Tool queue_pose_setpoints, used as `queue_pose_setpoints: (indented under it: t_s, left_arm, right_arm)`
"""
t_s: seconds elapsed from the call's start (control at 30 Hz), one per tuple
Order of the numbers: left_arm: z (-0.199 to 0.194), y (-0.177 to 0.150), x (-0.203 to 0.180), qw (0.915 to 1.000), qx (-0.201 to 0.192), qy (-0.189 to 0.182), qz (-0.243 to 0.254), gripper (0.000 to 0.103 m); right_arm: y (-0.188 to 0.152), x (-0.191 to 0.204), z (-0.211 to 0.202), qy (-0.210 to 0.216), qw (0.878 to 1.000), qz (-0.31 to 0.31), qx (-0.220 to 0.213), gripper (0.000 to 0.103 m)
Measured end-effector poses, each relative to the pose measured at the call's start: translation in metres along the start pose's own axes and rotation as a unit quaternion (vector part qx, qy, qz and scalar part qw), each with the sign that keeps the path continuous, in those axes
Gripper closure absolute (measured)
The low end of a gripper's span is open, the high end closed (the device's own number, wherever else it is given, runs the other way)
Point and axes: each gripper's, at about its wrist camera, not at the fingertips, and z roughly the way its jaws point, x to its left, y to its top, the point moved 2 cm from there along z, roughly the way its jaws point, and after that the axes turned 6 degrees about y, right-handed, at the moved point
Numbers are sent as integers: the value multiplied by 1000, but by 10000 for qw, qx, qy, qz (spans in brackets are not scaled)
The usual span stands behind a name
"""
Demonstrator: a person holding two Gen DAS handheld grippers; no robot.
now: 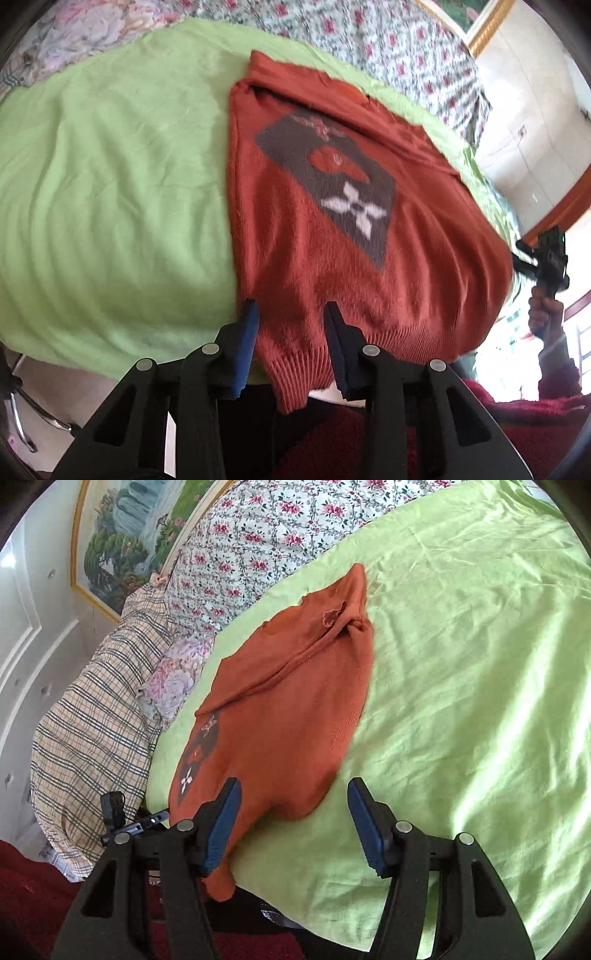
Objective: Fold small clothes
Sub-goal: 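Grasp the ribbed sweater hem with the left gripper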
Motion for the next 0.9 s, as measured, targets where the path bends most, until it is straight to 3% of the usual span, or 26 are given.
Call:
queue_pose_setpoints:
  t_s: [0.17,0.37,0.47,0.57,0.8,0.9]
  left_arm:
    - [3,-8,-15,9984,55,316,457,60]
    - [-17,-6,14,9994,-114,302,-124,57]
    - [-13,-11,25,9990,34,294,-346,57]
    - [-5,-19,23,9990,175,316,-281,57]
    - [16,-22,7,9990,337,270,-133,59]
    - [18,-23,7,9990,355,223,-148,59]
  right_arm:
    - [-5,11,33,214,9981,-364,443,41]
    - [-25,46,54,1265,9833,-844,995,40]
    - [-26,48,56,1300,9823,-901,1003,40]
    - [-18,34,46,1144,9870,-728,868,40]
    - [5,2,14,-4,9979,-349,537,41]
    - [14,-16,4,-259,9992,2,307,43]
